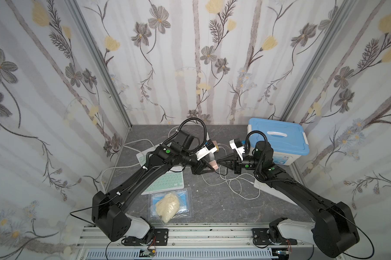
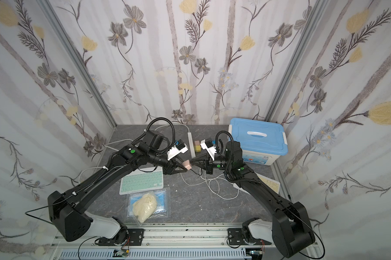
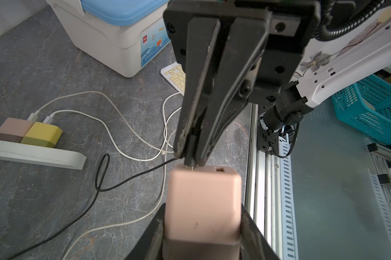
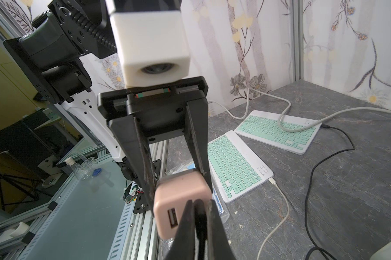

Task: Unplug the wireless keyboard
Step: Remove the power cord from the plug, then place the plug at the center of the board.

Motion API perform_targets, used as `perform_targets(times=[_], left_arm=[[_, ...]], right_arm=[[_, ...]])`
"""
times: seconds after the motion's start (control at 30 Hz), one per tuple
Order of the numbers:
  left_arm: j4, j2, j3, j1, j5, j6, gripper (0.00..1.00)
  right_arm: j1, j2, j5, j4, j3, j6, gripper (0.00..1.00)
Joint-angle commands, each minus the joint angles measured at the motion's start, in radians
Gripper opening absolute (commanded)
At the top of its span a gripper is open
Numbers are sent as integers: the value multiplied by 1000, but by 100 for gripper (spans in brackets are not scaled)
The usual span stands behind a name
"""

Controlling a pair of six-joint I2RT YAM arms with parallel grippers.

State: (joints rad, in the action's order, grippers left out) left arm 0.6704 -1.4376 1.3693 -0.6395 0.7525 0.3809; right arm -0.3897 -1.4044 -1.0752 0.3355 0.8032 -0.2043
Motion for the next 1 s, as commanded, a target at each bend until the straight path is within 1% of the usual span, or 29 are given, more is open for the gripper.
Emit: perform_targets(times=[0.0,0.2,0.33,0.47,0.57,0.67,0.77,0.8,0.97], left_arm=[[73,-7,18,12,-36,21,0],[-18,42,-52,26,-33,-17,0],[-20,56,-81,32,-47,-28,0],[-34,91,-111,40,-95,-45,0],[-66,131,-144,57,-105,-64,0],[-82,143,-152,63,-131,-80,0],[-131,139,-173,68,-263,-124,0],[-159,135,-180,74,-327,-154,0],[-200,37,-135,116,-494,-278,0]], right_arm=[[19,5,42,-14,11,37,0],[41,34,34,53,-13,2,0],[55,46,37,83,-25,-15,0],[75,73,50,114,-47,-35,0],[83,92,68,116,-58,-35,0],[83,88,70,123,-58,-45,0],[82,82,68,120,-58,-50,0],[81,82,71,116,-58,-50,0],[66,79,112,72,-58,-24,0]])
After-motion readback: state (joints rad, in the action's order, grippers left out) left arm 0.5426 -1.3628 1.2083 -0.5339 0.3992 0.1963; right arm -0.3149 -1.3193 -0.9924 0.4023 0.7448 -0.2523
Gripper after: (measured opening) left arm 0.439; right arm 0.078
